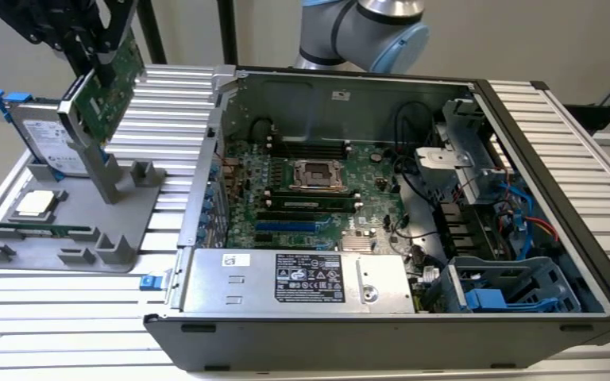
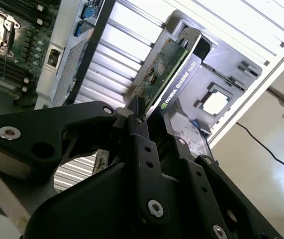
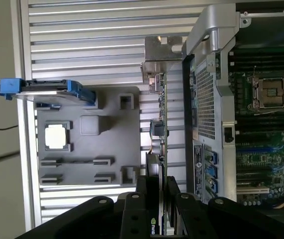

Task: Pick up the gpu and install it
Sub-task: 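Pick up the gpu and move the gpu toward the slot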

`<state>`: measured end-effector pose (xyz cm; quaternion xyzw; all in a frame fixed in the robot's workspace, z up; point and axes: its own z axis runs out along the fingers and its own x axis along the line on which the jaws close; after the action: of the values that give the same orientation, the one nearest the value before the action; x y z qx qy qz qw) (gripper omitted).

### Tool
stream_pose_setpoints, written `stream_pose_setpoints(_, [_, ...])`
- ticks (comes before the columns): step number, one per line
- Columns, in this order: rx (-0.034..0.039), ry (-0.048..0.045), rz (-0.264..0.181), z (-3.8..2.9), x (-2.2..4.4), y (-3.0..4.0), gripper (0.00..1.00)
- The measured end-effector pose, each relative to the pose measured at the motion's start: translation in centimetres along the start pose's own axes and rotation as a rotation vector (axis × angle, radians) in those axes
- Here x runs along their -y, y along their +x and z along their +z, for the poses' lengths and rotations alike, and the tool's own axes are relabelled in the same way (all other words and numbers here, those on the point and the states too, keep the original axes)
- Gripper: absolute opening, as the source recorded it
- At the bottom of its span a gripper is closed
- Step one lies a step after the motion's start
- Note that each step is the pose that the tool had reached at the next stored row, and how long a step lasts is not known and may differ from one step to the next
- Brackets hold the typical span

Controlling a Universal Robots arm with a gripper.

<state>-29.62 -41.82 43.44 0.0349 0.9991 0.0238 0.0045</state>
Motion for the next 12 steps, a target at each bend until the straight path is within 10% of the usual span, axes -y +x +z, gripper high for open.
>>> stream_pose_setpoints(12, [-0.0005,0.0001,0.0,0.02,-0.14,-1.98,0.0])
